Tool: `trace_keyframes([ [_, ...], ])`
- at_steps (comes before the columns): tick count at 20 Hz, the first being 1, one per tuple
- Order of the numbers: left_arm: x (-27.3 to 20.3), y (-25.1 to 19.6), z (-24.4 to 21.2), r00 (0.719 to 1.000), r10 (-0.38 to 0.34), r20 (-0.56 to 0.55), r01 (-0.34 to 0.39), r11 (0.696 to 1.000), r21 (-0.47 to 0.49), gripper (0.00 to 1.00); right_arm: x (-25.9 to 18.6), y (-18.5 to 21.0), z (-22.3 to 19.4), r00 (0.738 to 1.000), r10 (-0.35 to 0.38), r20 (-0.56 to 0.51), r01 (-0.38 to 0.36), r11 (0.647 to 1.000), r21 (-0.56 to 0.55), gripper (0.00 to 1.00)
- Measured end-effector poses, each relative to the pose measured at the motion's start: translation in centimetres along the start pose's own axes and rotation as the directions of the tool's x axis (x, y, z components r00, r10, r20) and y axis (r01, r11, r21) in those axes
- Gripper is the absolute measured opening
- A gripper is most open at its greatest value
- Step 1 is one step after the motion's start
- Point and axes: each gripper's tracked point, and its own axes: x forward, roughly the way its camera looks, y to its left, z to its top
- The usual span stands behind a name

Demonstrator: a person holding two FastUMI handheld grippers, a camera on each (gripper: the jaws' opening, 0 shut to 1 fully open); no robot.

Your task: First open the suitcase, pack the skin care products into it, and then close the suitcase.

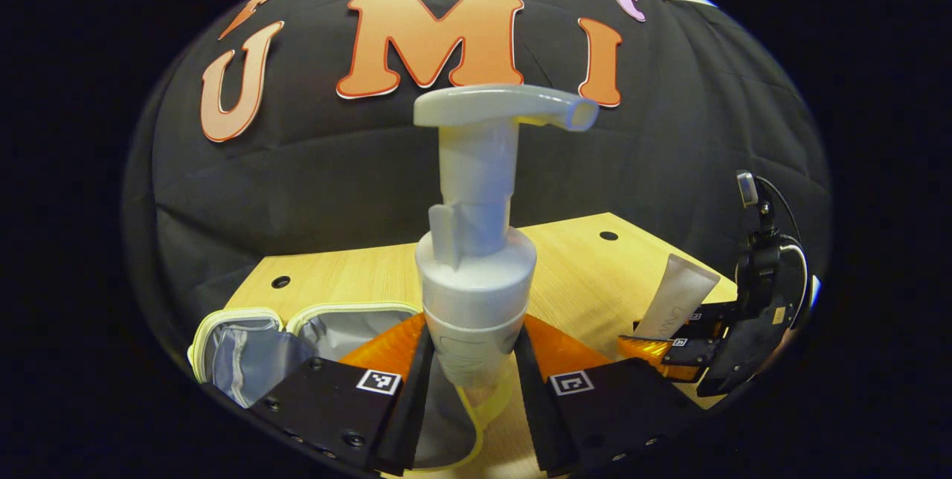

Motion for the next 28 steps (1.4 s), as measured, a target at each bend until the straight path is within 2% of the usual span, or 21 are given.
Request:
trace_keyframes([
  [5,-2.2,3.2,1.2,0.999,0.044,-0.011,-0.045,0.998,-0.034,0.58,-2.2,2.1,4.0,0.999,0.030,0.024,-0.029,0.999,-0.028,0.42],
  [15,-6.4,11.4,0.7,0.991,0.119,-0.068,-0.123,0.991,-0.047,0.58,-5.6,9.5,10.7,0.989,0.125,0.073,-0.118,0.988,-0.098,0.42],
  [23,-7.7,15.9,-0.7,0.987,0.108,-0.122,-0.124,0.983,-0.132,0.58,-6.4,14.8,13.0,0.981,0.172,0.093,-0.162,0.981,-0.107,0.42],
  [28,-7.2,16.1,-2.6,0.982,0.032,-0.187,-0.064,0.983,-0.170,0.58,-5.5,17.4,12.6,0.984,0.158,0.078,-0.151,0.984,-0.089,0.41],
])
